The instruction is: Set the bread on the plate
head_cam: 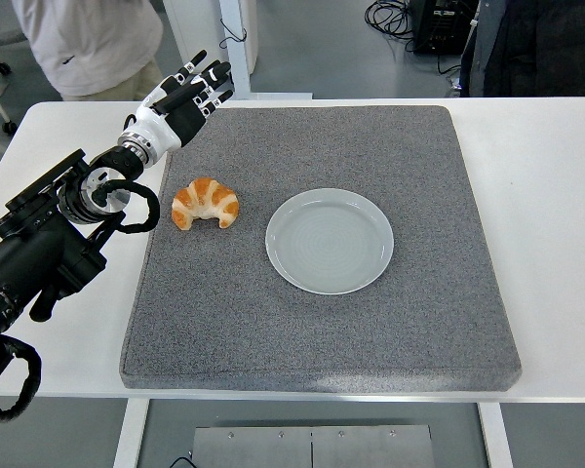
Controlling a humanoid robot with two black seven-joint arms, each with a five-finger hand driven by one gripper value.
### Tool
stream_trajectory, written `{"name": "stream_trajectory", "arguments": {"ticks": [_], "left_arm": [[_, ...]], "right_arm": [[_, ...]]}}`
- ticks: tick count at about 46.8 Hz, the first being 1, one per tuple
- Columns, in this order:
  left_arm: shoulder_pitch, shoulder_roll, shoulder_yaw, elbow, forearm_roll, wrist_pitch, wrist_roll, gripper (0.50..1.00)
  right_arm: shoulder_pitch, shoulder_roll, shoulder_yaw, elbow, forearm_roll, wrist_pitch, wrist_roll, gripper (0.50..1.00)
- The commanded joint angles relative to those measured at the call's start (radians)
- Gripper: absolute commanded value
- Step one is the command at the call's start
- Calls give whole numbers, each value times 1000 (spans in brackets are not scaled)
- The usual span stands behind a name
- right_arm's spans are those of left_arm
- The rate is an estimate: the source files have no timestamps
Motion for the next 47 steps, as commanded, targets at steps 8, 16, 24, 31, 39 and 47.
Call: {"name": "stream_trajectory", "arguments": {"ticks": [8, 16, 24, 31, 39, 47], "left_arm": [[2, -3, 5, -3, 9, 1, -2, 1000], [-2, 0, 5, -5, 9, 0, -2, 1000], [0, 17, 7, -40, 14, 5, 3, 1000], [-11, 55, 26, -78, 20, 29, 3, 1000], [-48, 81, 103, -89, 20, 32, 34, 1000], [-71, 117, 148, -100, 22, 18, 109, 1000]], "right_arm": [[0, 0, 0, 0, 0, 1, 0, 1000], [0, 0, 0, 0, 0, 1, 0, 1000], [0, 0, 0, 0, 0, 1, 0, 1000], [0, 0, 0, 0, 0, -1, 0, 1000], [0, 0, 0, 0, 0, -1, 0, 1000], [0, 0, 0, 0, 0, -1, 0, 1000]]}}
